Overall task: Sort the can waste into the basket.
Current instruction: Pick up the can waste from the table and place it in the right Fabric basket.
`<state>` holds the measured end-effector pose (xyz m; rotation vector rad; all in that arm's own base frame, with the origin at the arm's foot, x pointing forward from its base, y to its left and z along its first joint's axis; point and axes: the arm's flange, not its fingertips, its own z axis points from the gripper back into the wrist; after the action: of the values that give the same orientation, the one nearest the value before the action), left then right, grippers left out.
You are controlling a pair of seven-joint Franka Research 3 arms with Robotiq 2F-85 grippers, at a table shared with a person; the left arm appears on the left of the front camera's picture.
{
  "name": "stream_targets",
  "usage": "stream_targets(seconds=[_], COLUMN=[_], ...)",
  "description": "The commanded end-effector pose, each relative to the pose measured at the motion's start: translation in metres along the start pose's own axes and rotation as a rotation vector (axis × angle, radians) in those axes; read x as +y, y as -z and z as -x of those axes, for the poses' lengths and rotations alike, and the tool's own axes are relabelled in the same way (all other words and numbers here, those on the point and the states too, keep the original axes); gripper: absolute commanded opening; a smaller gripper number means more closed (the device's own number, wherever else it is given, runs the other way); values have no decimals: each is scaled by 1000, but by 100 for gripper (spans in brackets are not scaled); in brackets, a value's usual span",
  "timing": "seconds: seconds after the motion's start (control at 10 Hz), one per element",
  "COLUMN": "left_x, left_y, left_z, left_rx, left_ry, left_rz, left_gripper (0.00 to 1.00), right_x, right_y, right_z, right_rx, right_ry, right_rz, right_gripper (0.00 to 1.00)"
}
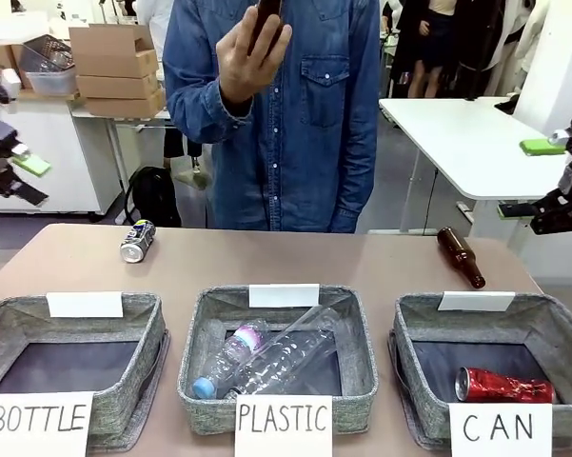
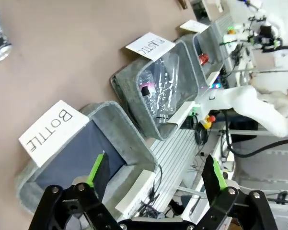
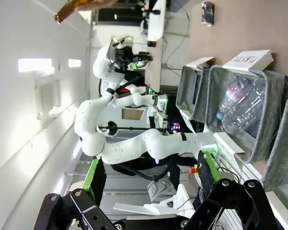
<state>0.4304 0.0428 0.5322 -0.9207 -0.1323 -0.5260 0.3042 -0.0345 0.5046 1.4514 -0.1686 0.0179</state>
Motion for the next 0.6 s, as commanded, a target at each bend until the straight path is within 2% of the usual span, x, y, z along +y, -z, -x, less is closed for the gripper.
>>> stream_targets(seconds=[0.0, 0.2, 0.3, 0.5], left_x=[-5, 9, 21, 39], left_y=[-32, -74, -99, -143], left_z=[4, 26, 43, 83], left_rx=[-5, -33, -94, -119], left_ry=[0, -31, -102, -147], left_rz=[-19, -18, -44, -127], left_gripper=[100, 100, 100, 100], right_x=[0, 0, 0, 0], right_y=[-1, -1, -1, -1], right_z=[-1, -1, -1, -1], right_rx=[8, 8, 8, 8], right_ry=[-19, -19, -19, -19], right_rz=[4, 4, 4, 4], right_gripper=[100, 100, 100, 100])
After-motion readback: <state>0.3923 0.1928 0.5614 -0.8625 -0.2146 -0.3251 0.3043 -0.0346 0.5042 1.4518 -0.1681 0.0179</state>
